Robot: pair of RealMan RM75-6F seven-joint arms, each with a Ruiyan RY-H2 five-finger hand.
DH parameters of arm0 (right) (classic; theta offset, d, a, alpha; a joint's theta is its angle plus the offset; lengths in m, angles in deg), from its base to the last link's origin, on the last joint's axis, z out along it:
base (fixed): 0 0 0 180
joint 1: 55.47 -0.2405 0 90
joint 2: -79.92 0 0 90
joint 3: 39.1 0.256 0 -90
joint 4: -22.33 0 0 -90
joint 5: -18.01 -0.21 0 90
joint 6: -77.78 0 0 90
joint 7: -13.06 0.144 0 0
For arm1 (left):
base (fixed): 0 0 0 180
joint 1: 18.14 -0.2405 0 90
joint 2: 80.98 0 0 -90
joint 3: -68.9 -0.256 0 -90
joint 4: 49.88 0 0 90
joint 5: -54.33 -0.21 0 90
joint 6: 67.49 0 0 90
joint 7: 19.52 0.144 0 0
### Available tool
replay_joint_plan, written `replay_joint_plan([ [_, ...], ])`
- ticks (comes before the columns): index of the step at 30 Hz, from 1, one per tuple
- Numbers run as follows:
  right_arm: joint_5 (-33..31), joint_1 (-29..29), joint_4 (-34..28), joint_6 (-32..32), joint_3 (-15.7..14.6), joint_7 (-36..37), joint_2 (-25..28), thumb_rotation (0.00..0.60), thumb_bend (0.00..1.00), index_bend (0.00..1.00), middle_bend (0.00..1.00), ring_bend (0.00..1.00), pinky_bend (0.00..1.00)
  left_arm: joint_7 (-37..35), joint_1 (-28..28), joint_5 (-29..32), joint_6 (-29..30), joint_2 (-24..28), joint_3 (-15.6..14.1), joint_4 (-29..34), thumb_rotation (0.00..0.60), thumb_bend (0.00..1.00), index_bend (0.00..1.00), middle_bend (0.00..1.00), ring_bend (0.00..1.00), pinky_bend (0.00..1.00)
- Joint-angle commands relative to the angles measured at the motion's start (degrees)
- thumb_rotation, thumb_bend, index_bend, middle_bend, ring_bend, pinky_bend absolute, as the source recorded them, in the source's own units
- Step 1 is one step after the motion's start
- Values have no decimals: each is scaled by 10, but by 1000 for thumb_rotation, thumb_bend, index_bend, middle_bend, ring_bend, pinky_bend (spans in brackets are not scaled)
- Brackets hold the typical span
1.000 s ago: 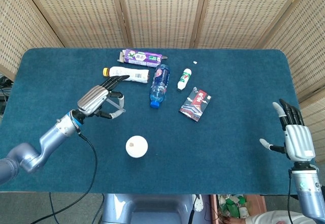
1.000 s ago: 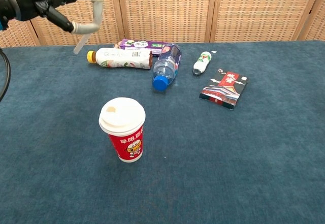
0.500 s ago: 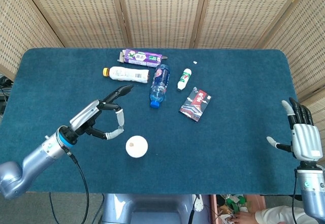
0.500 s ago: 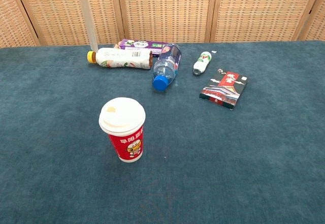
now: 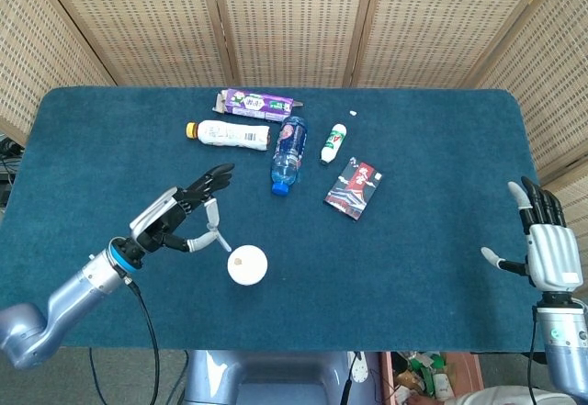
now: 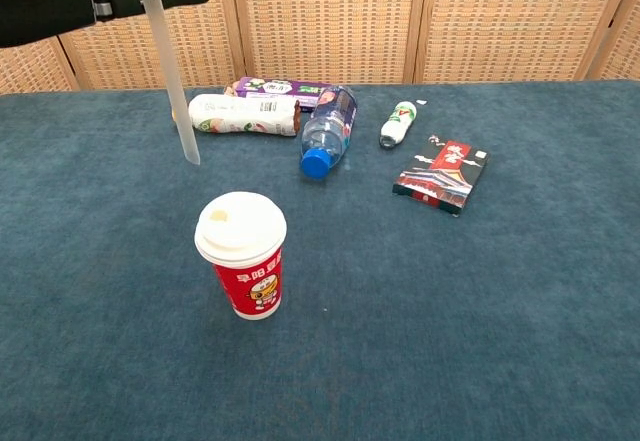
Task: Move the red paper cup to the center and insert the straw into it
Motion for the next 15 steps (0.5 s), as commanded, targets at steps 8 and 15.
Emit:
replay_joint_plan([
  [8, -2, 0, 4, -4, 1, 6, 1, 600, 0, 0, 0, 0, 0, 14, 4, 28, -46, -29, 8, -10, 600, 394, 638, 0, 0, 0],
  [15, -3, 0, 6, -5, 1, 7, 1, 600, 0, 0, 0, 0, 0, 6, 2, 22, -45, -51, 14, -23, 600, 416, 641, 0, 0, 0],
])
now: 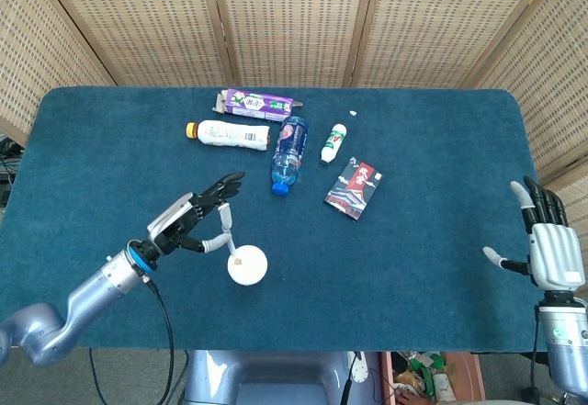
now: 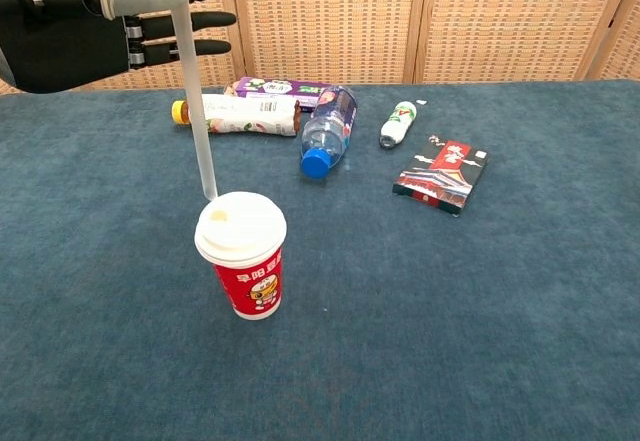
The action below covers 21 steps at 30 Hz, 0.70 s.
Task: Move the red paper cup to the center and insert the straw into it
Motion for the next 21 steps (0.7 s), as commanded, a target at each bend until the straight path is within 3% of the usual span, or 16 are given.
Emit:
replay_joint_plan([
  [1, 0, 0, 0, 0, 0, 0, 0, 600, 0, 0, 0, 0, 0, -1, 0, -3, 1, -3, 2, -1, 600, 417, 641, 0, 0, 0],
  [21, -1, 2, 1, 1, 1, 8, 2, 600, 0, 0, 0, 0, 0, 5, 1, -12, -14, -37, 2, -27, 600, 437, 643, 0, 0, 0],
])
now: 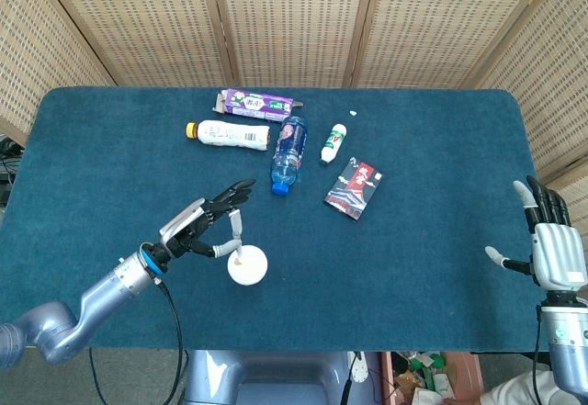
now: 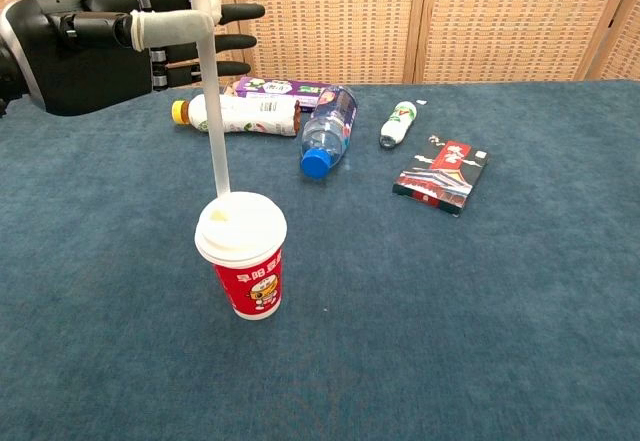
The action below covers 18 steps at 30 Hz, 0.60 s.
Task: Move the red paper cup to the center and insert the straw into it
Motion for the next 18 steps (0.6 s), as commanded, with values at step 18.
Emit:
replay_joint_plan([
  [18, 1, 2, -1, 3, 1, 4, 2, 600, 0, 0, 0, 0, 0, -3, -6, -3, 8, -10, 1, -14, 600, 444, 643, 0, 0, 0],
])
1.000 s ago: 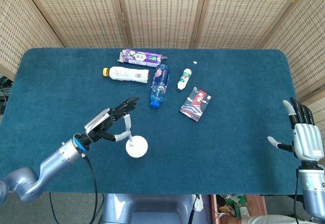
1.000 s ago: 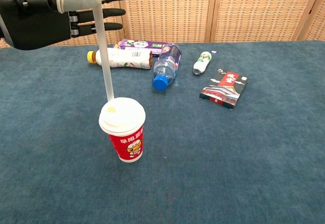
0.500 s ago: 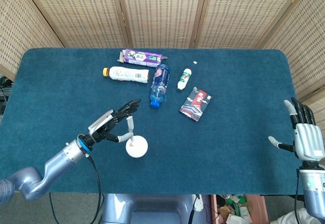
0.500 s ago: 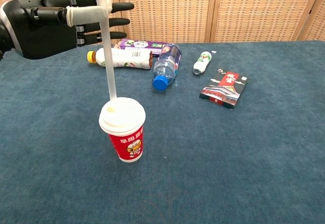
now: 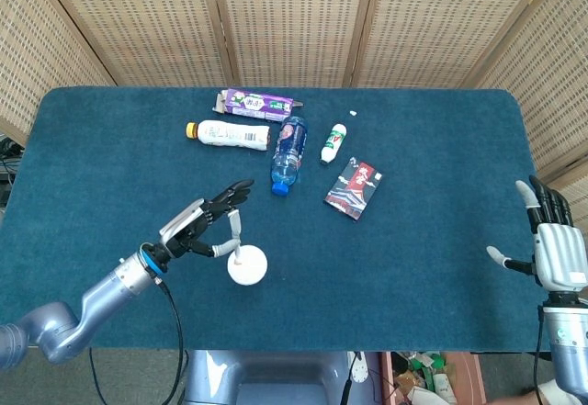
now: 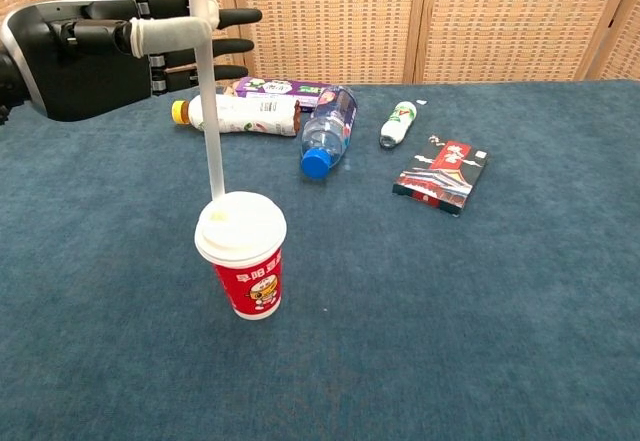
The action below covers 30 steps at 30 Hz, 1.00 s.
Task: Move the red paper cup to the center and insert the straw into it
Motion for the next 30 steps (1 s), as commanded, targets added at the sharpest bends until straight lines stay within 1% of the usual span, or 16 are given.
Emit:
replay_joint_plan([
  [1, 0, 0, 0, 0, 0, 0, 0, 600, 0, 0, 0, 0, 0, 2, -1, 0, 2, 1, 0, 0, 600, 444, 643, 0, 0, 0],
  [5, 1, 0, 0, 0, 0, 0, 0, 600, 0, 0, 0, 0, 0, 0, -2, 0, -1, 2, 0, 0, 600, 445, 643, 0, 0, 0],
  [18, 1, 0, 0, 0, 0, -2, 0, 600, 0, 0, 0, 0, 0, -5, -2, -1, -3, -18, -3, -18, 600, 446, 644, 0, 0, 0],
  [30, 0, -1, 1, -2, 0, -3, -1, 600, 0, 0, 0, 0, 0, 10, -7, 6, -13, -52, -14, -53, 600, 447, 644, 0, 0, 0],
])
